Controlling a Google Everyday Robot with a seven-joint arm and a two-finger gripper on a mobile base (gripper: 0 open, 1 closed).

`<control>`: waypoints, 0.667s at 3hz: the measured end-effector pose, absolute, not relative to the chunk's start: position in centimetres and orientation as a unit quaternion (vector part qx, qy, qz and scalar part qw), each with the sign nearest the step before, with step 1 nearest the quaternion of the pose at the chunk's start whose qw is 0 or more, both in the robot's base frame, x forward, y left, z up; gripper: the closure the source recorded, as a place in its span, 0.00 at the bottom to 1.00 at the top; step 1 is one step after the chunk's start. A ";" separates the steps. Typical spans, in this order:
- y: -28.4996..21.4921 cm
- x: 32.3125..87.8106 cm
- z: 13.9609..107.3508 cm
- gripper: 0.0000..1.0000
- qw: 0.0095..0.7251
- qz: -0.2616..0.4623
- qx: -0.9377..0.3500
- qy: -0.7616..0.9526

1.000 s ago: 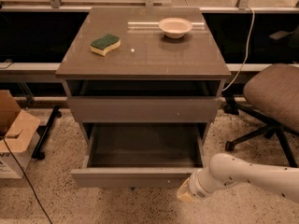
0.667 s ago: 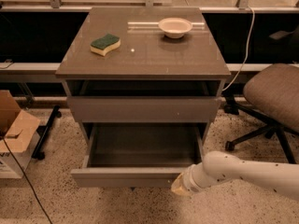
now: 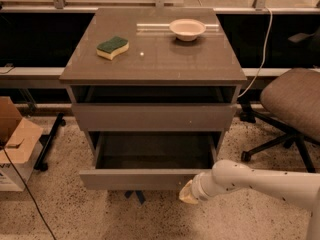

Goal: Close middle drawer

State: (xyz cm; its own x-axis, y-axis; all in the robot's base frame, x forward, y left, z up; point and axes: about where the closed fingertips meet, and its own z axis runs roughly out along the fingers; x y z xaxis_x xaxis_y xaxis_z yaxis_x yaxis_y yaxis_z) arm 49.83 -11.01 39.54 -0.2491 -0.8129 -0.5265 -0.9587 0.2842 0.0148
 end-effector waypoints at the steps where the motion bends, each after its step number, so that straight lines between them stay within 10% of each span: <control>1: -11.0 53.3 38.6 1.00 0.238 0.164 -0.566 0.772; 2: -11.0 55.3 38.3 1.00 0.251 0.159 -0.565 0.770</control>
Offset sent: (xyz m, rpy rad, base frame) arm 0.1325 -0.0001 -0.0142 0.0509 -0.1541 -0.0474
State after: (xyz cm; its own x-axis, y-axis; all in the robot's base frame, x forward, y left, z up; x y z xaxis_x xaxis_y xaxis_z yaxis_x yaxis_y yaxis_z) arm 55.33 -10.97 38.32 -0.2367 -0.7898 -0.5659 -0.9493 0.3120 -0.0383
